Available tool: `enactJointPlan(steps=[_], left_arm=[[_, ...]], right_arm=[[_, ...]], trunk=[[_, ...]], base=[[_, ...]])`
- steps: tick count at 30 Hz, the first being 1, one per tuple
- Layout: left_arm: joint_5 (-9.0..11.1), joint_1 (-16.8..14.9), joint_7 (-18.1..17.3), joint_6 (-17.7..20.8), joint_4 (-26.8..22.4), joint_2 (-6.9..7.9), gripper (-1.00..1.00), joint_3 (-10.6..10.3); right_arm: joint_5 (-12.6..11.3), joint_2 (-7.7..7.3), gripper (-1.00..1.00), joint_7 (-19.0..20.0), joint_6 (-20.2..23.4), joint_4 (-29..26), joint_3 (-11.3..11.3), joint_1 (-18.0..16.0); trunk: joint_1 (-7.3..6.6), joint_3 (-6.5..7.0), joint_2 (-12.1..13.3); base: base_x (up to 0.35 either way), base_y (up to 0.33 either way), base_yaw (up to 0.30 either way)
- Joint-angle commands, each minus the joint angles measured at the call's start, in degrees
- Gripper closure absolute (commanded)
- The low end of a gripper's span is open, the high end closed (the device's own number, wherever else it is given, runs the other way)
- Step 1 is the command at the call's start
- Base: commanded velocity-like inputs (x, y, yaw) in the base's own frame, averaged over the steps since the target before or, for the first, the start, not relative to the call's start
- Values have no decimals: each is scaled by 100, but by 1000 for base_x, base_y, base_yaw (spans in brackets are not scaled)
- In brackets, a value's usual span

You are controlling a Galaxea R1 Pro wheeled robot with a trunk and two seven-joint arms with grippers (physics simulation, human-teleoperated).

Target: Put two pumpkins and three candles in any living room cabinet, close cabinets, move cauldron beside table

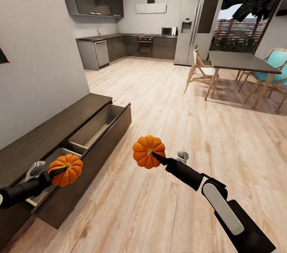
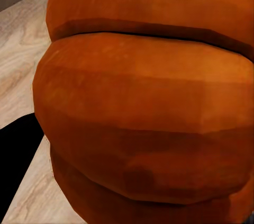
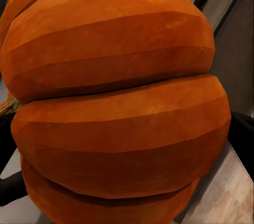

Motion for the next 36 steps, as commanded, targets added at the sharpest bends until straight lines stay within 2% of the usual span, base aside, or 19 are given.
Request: enactJointPlan(steps=[1,20,29,36], left_arm=[[24,-3,-35,35,-4,-1,100,12],[32,-3,-31,35,-4,-1,100,12],[24,-3,-26,35,-4,-1,100,-3],[20,-3,-26,35,-4,-8,100,-20]], right_arm=[[-69,-3,100,-4,23,-3,6,-6],[-69,-3,100,-4,23,-3,8,-6],[-69,-3,100,-4,23,-3,8,-6],[-69,-3,100,-4,23,-3,6,-6]], trunk=[[-1,1,-2],[-1,98,-2],[-1,142,-2],[-1,145,-2]], base=[[0,0,-258],[23,0,-257],[193,0,-250],[308,-27,-32]])
